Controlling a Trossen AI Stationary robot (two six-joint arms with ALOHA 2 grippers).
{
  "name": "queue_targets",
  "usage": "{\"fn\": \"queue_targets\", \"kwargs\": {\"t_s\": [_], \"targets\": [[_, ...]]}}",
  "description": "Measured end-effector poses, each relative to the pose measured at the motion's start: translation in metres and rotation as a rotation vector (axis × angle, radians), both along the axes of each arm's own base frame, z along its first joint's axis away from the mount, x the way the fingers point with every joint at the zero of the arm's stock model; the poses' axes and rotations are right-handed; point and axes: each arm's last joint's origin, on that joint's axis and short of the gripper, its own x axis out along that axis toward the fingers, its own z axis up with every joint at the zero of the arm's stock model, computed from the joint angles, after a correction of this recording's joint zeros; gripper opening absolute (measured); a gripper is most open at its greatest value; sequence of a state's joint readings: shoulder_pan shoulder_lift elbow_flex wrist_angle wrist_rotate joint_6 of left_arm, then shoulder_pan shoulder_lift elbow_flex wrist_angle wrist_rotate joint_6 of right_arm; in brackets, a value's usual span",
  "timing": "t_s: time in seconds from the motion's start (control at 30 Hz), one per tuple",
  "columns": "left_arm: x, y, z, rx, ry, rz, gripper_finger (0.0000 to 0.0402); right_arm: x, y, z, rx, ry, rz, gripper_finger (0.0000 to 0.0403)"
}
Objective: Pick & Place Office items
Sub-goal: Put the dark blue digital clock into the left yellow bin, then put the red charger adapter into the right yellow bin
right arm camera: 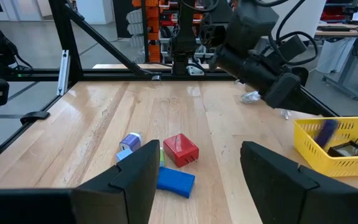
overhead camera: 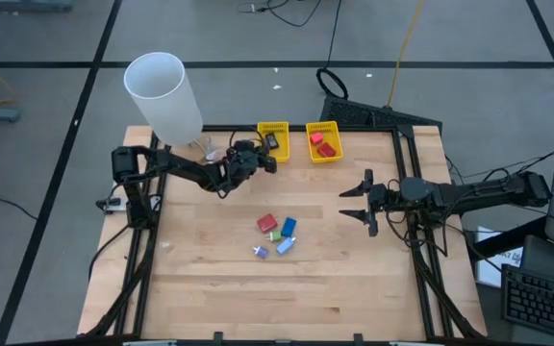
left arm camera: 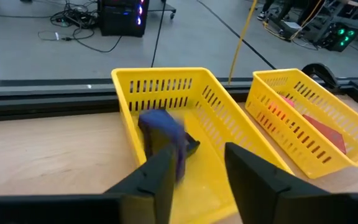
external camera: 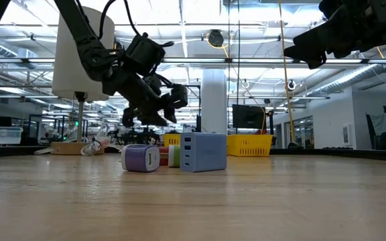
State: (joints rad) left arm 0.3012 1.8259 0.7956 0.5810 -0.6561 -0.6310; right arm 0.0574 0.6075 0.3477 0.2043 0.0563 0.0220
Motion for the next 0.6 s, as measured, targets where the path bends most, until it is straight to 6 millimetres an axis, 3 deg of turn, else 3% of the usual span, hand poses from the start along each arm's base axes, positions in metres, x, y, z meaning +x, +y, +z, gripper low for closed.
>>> {"fn": "queue_targets", "kwargs": {"t_s": [0.3, 0.6], "targets": [[-0.0008, 0.0022, 0.0000, -0.002, -0.002, 0.007, 0.0216, 0.0000, 0.0000, 0.0000, 0.000, 0.000, 0.000, 0.0212], [-0.0012, 0.0020, 0.0026, -0.001, -0.009, 0.003, 0.0243, 0.0000, 0.0000, 0.0000, 0.000, 0.000, 0.000, 0.0212]]}}
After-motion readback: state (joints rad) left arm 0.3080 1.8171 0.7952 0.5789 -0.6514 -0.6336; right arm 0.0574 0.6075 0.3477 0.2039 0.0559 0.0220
